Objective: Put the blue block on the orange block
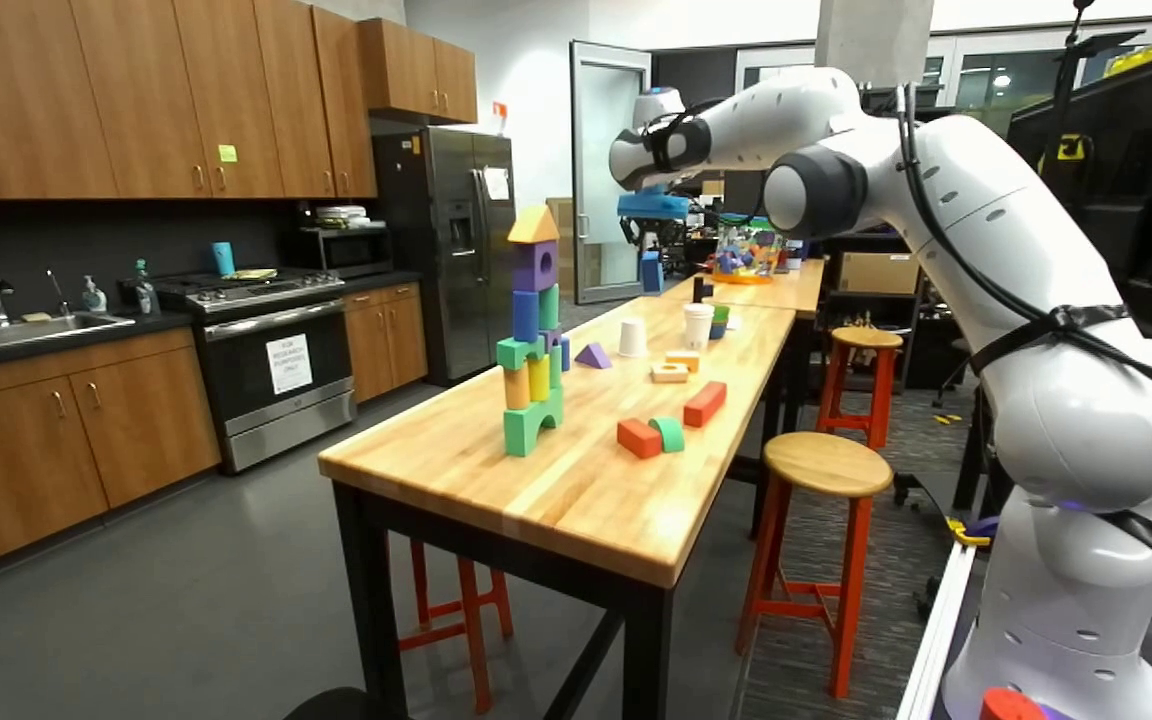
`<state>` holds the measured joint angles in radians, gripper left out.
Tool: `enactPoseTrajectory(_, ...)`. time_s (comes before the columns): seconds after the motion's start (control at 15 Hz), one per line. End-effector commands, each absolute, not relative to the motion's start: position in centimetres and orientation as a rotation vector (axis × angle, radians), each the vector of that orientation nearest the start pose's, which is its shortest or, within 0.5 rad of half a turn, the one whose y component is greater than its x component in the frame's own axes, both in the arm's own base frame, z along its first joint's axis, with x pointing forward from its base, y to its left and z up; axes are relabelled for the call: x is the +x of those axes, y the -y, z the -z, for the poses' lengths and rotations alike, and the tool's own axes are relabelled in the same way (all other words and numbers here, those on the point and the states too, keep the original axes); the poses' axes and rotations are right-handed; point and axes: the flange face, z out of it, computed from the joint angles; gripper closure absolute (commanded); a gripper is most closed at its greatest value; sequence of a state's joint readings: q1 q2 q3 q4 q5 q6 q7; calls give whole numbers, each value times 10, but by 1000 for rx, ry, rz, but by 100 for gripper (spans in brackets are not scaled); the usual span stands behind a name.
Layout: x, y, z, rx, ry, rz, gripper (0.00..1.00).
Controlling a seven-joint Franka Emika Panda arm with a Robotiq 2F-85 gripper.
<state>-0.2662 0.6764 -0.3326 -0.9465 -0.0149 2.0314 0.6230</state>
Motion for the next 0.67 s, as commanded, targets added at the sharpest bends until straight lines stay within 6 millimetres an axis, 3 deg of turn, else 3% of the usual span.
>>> enactPoseTrajectory(0.0,660,331,-554,-2742,-1711,767,85)
enactPoseTrajectory(0.33,630,315,-513,-2735,-1782,578,85)
enactPoseTrajectory(0.4,651,325,-521,-2749,-1753,609,60)
enactPoseTrajectory(0.6,641,323,-506,-2748,-1769,564,60)
